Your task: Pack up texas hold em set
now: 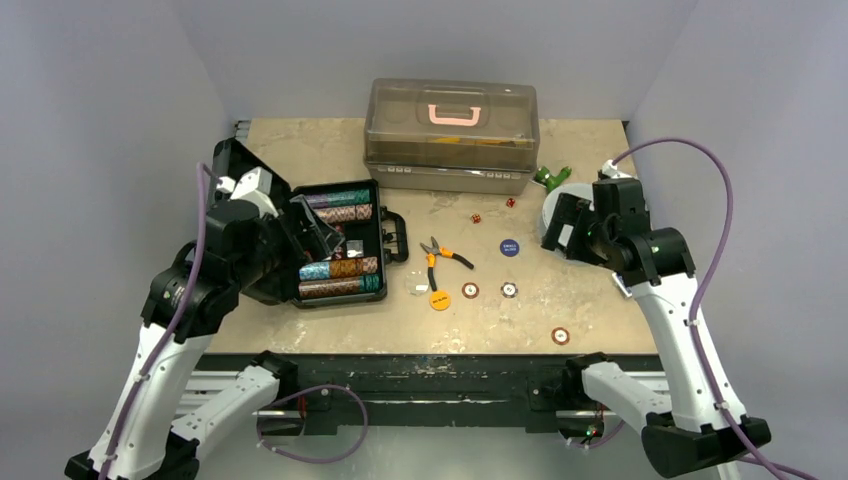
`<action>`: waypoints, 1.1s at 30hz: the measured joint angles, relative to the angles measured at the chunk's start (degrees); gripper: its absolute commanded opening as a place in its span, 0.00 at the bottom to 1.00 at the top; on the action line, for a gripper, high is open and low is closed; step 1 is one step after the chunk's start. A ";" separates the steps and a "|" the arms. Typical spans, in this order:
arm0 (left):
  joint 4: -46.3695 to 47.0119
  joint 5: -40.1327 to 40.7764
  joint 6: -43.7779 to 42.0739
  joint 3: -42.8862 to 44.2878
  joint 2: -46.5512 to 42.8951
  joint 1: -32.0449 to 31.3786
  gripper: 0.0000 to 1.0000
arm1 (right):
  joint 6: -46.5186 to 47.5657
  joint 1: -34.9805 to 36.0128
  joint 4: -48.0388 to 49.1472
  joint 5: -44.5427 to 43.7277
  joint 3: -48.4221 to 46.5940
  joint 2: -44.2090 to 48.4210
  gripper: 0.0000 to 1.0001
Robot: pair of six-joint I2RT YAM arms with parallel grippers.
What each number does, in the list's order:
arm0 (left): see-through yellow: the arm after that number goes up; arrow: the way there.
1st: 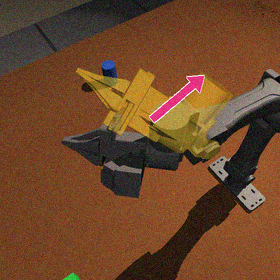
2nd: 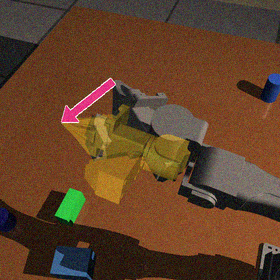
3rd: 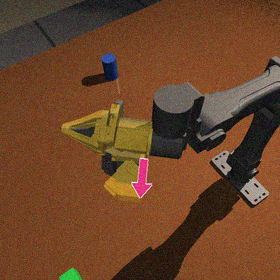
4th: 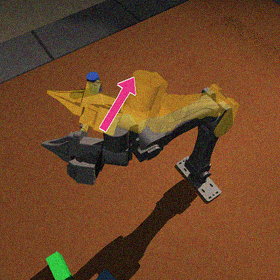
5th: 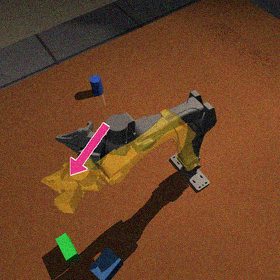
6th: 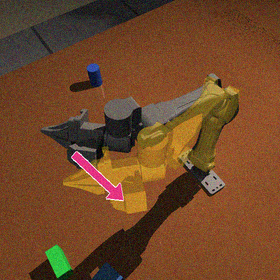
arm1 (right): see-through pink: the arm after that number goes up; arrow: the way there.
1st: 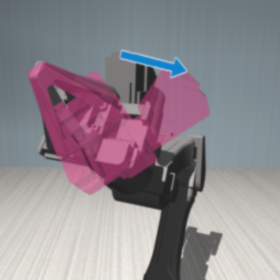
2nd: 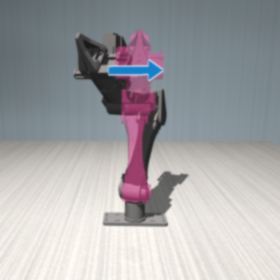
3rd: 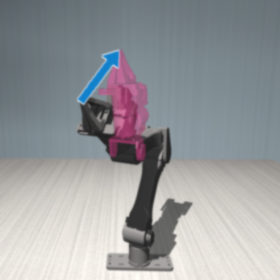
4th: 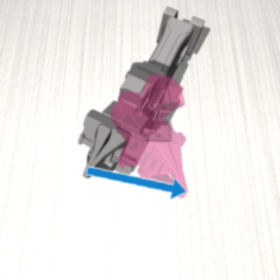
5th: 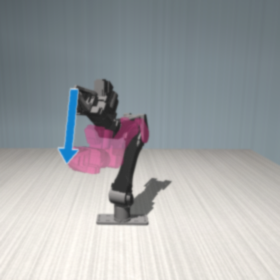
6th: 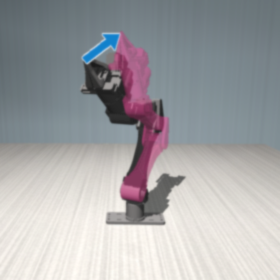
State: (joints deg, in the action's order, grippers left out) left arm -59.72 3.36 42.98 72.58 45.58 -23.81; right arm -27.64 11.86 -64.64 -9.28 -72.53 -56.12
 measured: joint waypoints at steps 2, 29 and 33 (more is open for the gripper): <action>0.92 -3.28 -0.15 0.00 1.22 -0.02 1.00 | -0.26 0.00 2.12 1.79 1.64 -0.52 0.99; 4.79 -21.44 -0.68 -3.39 7.45 -0.02 1.00 | 9.11 13.25 53.55 4.11 9.62 -43.60 0.80; 4.79 -21.59 -0.70 -3.34 7.45 -0.02 1.00 | 9.44 12.79 58.90 1.60 9.68 -45.29 0.76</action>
State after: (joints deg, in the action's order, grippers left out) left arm -54.94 -18.24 42.28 69.23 53.04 -23.83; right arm -18.20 24.64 -5.74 -7.68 -62.85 -101.41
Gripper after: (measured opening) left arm 0.998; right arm 0.795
